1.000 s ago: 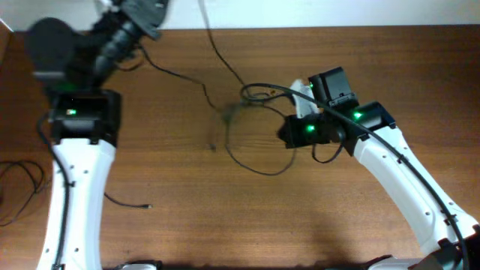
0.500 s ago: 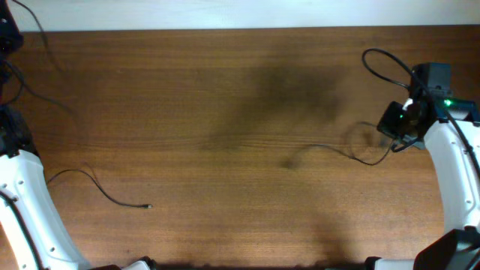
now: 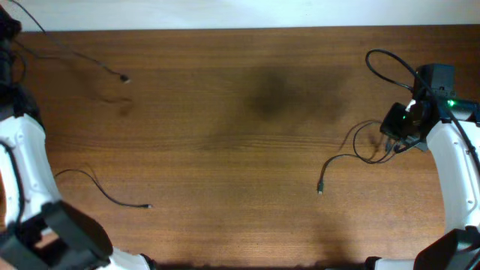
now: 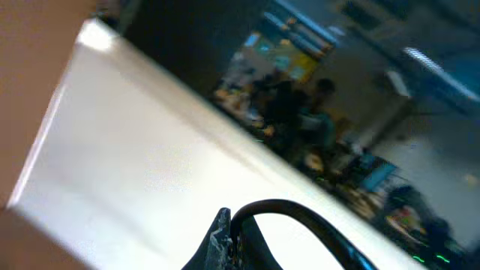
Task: Untangle cables
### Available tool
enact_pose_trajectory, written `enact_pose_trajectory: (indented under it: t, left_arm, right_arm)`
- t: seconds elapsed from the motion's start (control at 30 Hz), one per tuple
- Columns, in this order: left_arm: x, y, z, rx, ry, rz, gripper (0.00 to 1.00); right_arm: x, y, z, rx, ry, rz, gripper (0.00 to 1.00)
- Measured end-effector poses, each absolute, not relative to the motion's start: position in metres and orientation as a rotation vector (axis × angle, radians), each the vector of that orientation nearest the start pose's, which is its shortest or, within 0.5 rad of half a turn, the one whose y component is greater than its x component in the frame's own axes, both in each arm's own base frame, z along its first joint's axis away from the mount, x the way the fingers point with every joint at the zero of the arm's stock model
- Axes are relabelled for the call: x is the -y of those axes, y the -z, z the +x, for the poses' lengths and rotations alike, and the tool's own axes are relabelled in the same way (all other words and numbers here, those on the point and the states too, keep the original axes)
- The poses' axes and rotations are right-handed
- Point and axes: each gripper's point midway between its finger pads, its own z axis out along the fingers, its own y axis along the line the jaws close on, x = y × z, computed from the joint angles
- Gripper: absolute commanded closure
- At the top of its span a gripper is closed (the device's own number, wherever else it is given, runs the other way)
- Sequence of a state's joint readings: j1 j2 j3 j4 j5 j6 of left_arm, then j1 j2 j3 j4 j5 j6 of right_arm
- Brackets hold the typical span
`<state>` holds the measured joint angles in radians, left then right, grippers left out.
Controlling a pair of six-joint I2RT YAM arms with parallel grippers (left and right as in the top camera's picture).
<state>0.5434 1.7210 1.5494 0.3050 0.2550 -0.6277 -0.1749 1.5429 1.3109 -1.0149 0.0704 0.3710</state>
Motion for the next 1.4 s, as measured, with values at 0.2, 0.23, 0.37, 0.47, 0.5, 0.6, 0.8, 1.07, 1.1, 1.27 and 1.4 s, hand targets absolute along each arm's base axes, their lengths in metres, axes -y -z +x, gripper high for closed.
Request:
enact_pose_trajectory:
  t: [0.2, 0.23, 0.37, 0.47, 0.5, 0.6, 0.8, 1.07, 1.1, 1.27, 1.4]
  left_arm:
    - [-0.295, -0.295, 0.536, -1.474, 0.139, -0.795, 1.0]
    - [-0.3, -0.277, 0.538, -1.522, 0.105, -0.809, 1.0]
    - [-0.324, -0.282, 0.535, -1.579, -0.117, -0.787, 1.0]
    - [-0.34, -0.339, 0.529, -1.507, -0.242, -0.742, 1.0]
    - [-0.348, -0.369, 0.524, -1.451, -0.282, -0.724, 1.0]
    - [-0.361, -0.428, 0.508, -1.332, -0.34, -0.697, 1.0]
    - [-0.359, -0.444, 0.504, -1.324, -0.354, -0.693, 1.0]
    - [-0.363, -0.255, 0.535, -1.719, -0.173, -1.033, 1.0]
    - [-0.361, -0.225, 0.532, -1.78, -0.154, -1.1, 1.0]
    - [-0.346, -0.127, 0.51, -1.992, -0.114, -1.327, 0.94]
    - [-0.33, -0.085, 0.485, -2.128, -0.11, -1.453, 0.52]
  right_arm:
    - [0.067, -0.146, 0.337, -2.708, 0.014, 0.768, 0.96]
    - [0.066, -0.146, 0.337, -2.709, 0.007, 0.767, 0.96]
    - [0.062, -0.146, 0.338, -2.712, -0.022, 0.763, 0.96]
    - [0.061, -0.146, 0.338, -2.713, -0.037, 0.762, 0.96]
    - [0.059, -0.146, 0.338, -2.715, -0.047, 0.759, 0.96]
    - [0.057, -0.146, 0.338, -2.716, -0.065, 0.758, 0.96]
    - [0.053, -0.146, 0.339, -2.719, -0.098, 0.753, 0.96]
    - [0.052, -0.146, 0.339, -2.723, -0.111, 0.752, 0.96]
    - [0.052, -0.146, 0.338, -2.724, -0.11, 0.753, 0.96]
    - [0.052, -0.146, 0.338, -2.724, -0.11, 0.753, 0.96]
    - [0.052, -0.146, 0.338, -2.724, -0.111, 0.752, 0.96]
